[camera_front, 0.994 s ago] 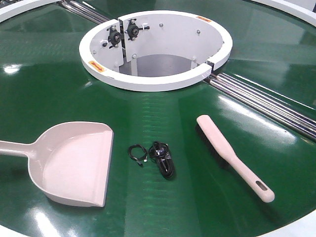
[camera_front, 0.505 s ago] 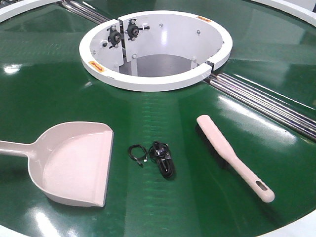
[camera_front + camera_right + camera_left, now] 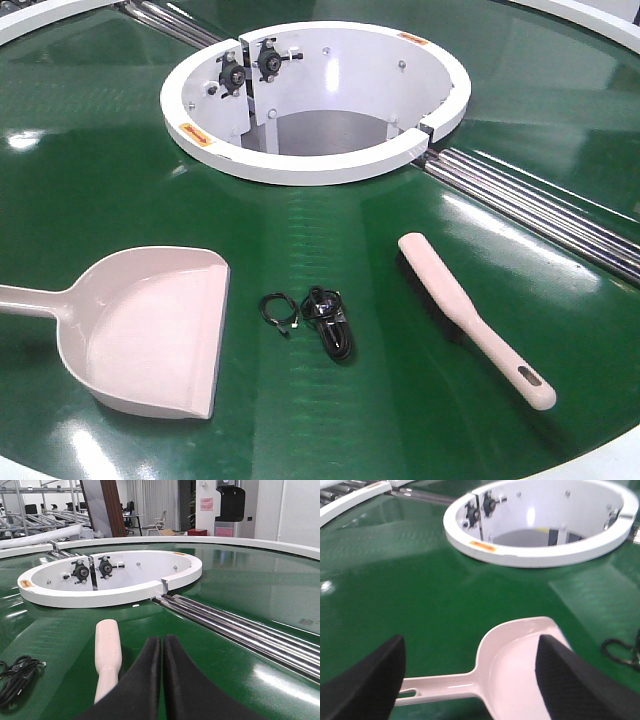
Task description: Clean and inspect green conveyor with broom and dustpan
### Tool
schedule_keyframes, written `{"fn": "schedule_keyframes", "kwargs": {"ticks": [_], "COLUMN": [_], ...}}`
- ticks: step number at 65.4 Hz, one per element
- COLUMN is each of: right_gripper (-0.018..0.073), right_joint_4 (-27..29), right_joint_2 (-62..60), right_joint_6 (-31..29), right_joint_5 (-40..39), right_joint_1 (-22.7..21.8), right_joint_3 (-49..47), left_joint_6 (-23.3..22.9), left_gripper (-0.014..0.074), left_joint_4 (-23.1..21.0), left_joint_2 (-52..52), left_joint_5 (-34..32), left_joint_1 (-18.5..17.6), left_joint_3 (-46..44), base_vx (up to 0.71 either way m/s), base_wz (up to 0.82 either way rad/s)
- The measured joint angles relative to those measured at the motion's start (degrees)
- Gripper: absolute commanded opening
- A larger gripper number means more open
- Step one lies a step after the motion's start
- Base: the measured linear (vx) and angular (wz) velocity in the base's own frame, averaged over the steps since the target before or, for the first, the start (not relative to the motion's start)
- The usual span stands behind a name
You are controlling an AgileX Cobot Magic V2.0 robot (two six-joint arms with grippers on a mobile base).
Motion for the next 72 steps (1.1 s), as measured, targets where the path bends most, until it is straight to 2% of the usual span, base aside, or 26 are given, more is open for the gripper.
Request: {"fn": "schedule_keyframes", "kwargs": {"ticks": [10, 14, 21, 26, 34, 41, 48, 60, 66, 72], "right_gripper": [-0.0008, -0.0008, -0.0008, -0.0008, -0.0008, -0.0008, -0.0008, -0.0008, -0.0008, -0.0008], "right_joint_4": [0.00, 0.00, 0.00, 0.00, 0.00, 0.00, 0.00, 0.00, 0.00, 0.00], "right_joint_2": [0.00, 0.00, 0.00, 0.00, 0.00, 0.00, 0.00, 0.00, 0.00, 0.00], "right_joint_6": [0.00, 0.00, 0.00, 0.00, 0.00, 0.00, 0.00, 0.00, 0.00, 0.00], "right_joint_5": [0.00, 0.00, 0.00, 0.00, 0.00, 0.00, 0.00, 0.00, 0.00, 0.00], "right_joint_1": [0.00, 0.00, 0.00, 0.00, 0.00, 0.00, 0.00, 0.00, 0.00, 0.00], "right_joint_3": [0.00, 0.00, 0.00, 0.00, 0.00, 0.00, 0.00, 0.00, 0.00, 0.00], "left_joint_6": [7.87, 13.10, 22.18, 27.67, 33.45, 38.40, 41.39, 43.51, 46.40, 51.54], "left_gripper": [0.0514, 0.0514, 0.0514, 0.0514, 0.0514, 0.0514, 0.0514, 0.0514, 0.0514, 0.0514], "left_joint_4": [0.24, 0.23, 0.35, 0.53, 1.16, 3.64, 6.96, 13.43, 13.96, 11.77], "left_joint_2": [10.53, 15.56, 24.75, 30.01, 36.57, 41.27, 44.83, 51.17, 53.23, 53.45], "left_joint_5": [13.52, 19.91, 27.14, 29.25, 30.41, 31.82, 33.17, 35.26, 36.51, 36.72], "left_joint_1": [0.00, 0.00, 0.00, 0.00, 0.00, 0.00, 0.00, 0.00, 0.00, 0.00], "left_joint_3": [-12.89, -18.56, -25.65, -29.02, -31.34, -31.91, -32.75, -35.42, -36.79, -37.44], "base_vx": [0.00, 0.00, 0.00, 0.00, 0.00, 0.00, 0.00, 0.00, 0.00, 0.00], "base_wz": [0.00, 0.00, 0.00, 0.00, 0.00, 0.00, 0.00, 0.00, 0.00, 0.00]}}
